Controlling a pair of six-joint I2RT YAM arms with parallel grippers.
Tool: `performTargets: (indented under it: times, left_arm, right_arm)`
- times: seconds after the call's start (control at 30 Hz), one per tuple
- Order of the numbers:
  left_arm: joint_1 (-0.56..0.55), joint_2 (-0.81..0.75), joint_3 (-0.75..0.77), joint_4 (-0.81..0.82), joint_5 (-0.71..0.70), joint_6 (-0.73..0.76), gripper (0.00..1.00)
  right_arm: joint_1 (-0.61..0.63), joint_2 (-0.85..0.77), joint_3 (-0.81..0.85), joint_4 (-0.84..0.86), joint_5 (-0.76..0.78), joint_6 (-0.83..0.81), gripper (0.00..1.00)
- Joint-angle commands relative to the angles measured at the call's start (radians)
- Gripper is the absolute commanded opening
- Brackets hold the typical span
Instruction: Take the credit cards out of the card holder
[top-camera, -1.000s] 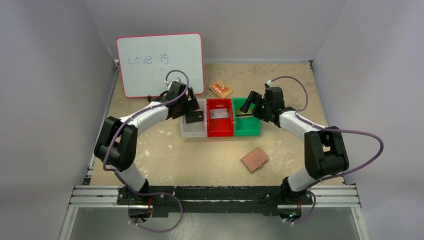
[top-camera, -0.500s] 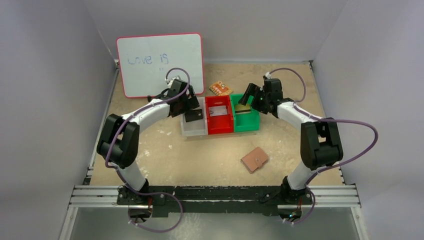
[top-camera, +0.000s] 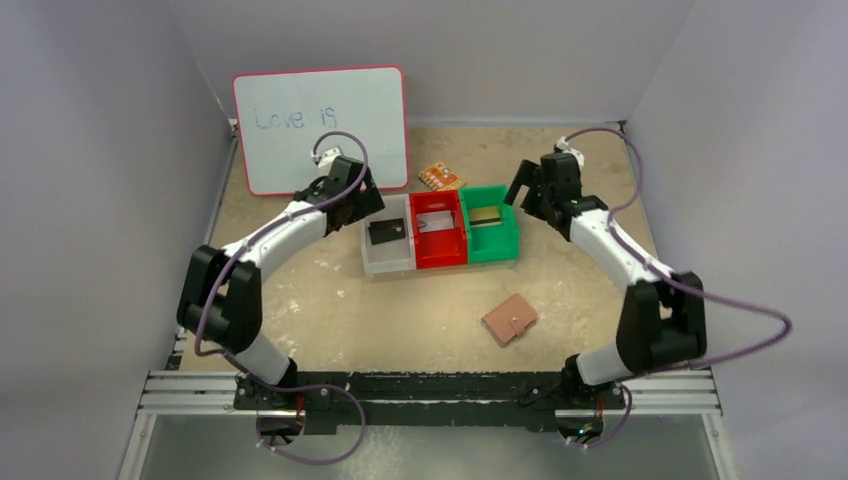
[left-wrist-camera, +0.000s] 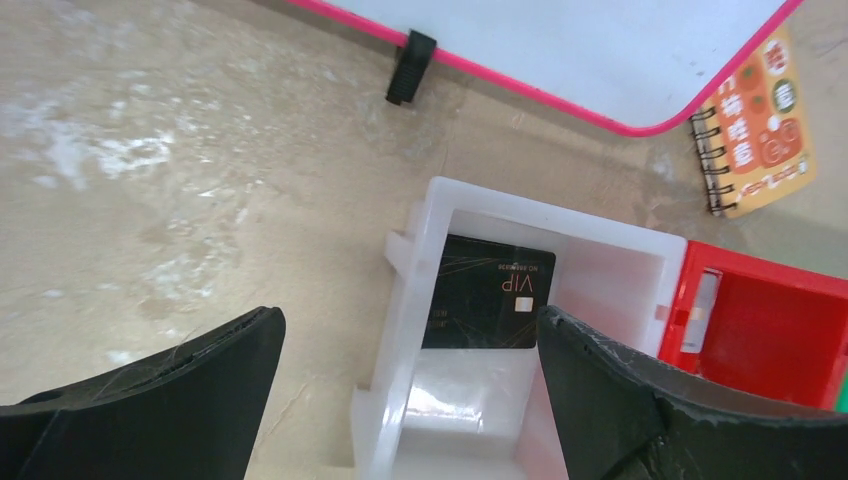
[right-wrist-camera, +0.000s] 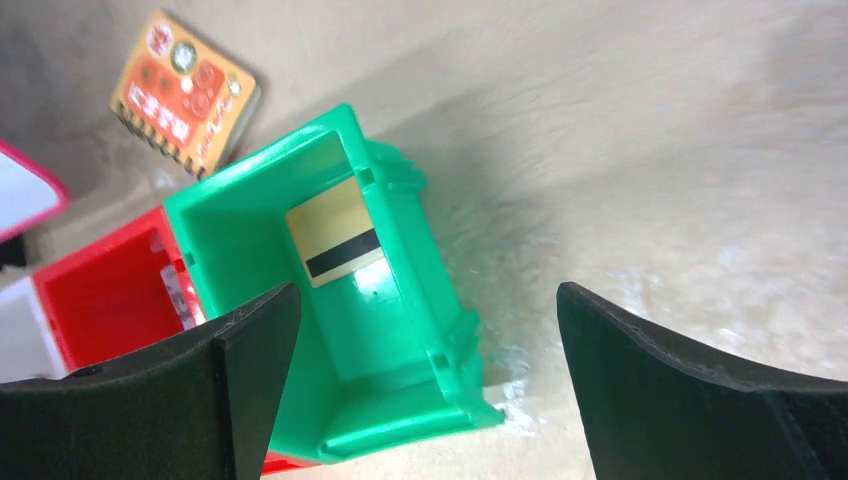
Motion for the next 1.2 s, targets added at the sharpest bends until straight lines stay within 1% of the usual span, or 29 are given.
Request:
performTargets:
  times: [0.0, 0.1, 0.13, 0.23, 0.3, 0.43, 0.53, 0.63, 0.73, 0.77, 0.83, 0.9, 0.93, 1.03, 1.1, 1.17]
  left_arm:
    - [0.006, -0.182, -0.046, 0.026, -0.103, 0.018, 0.98]
    - [0.005, -0.278, -0.094, 0.013, -0.122, 0.012, 0.98]
    - [0.005, -0.313, -0.117, 0.009, -0.124, 0.006, 0.98]
    - [0.005, -0.425, -0.213, -0.001, -0.092, -0.011, 0.98]
    - [0.005, -0.497, -0.282, 0.001, -0.033, -0.016, 0.98]
    - [0.005, -0.579, -0.39, 0.013, 0.086, -0.021, 0.98]
    - [0.005, -0.579, -0.42, 0.05, 0.188, -0.04, 0.97]
    - [0.004, -0.563, -0.437, 0.118, 0.315, -0.071, 0.96]
    - [0.003, -0.563, -0.447, 0.126, 0.367, -0.092, 0.95]
    - [0.003, -0.567, -0.452, 0.117, 0.384, -0.095, 0.94]
    - [0.0, -0.575, -0.462, 0.069, 0.405, -0.098, 0.92]
    - [-0.011, -0.587, -0.502, 0.033, 0.424, -0.106, 0.92]
    - [-0.015, -0.595, -0.535, 0.039, 0.443, -0.12, 0.91]
    - [-0.035, -0.618, -0.625, 0.12, 0.507, -0.167, 0.89]
    - [-0.066, -0.627, -0.665, 0.183, 0.49, -0.2, 0.87]
    - [-0.1, -0.619, -0.677, 0.232, 0.458, -0.228, 0.87]
  right_arm:
    - [-0.005, -0.221, -0.068, -0.106, 0.179, 0.079, 1.0]
    - [-0.004, -0.334, -0.184, -0.172, 0.155, 0.188, 1.0]
    - [-0.005, -0.362, -0.231, -0.196, 0.129, 0.229, 1.0]
    - [-0.004, -0.426, -0.316, -0.276, 0.038, 0.283, 1.0]
    - [-0.004, -0.476, -0.385, -0.276, -0.02, 0.276, 1.0]
    - [-0.004, -0.598, -0.525, -0.301, -0.114, 0.348, 1.0]
    - [-0.005, -0.686, -0.58, -0.303, -0.157, 0.368, 1.0]
    - [-0.004, -0.736, -0.626, -0.239, -0.23, 0.355, 1.0]
    - [-0.004, -0.749, -0.624, -0.265, -0.271, 0.349, 1.0]
    - [-0.005, -0.75, -0.619, -0.286, -0.26, 0.351, 1.0]
    - [-0.004, -0.748, -0.608, -0.341, -0.189, 0.378, 1.0]
    - [-0.004, -0.725, -0.595, -0.413, -0.159, 0.435, 1.0]
    - [-0.004, -0.705, -0.587, -0.428, -0.151, 0.446, 1.0]
    - [-0.004, -0.627, -0.572, -0.418, -0.153, 0.389, 0.98]
    - [-0.004, -0.579, -0.585, -0.36, -0.221, 0.337, 0.99]
    - [-0.004, -0.531, -0.593, -0.32, -0.243, 0.325, 0.99]
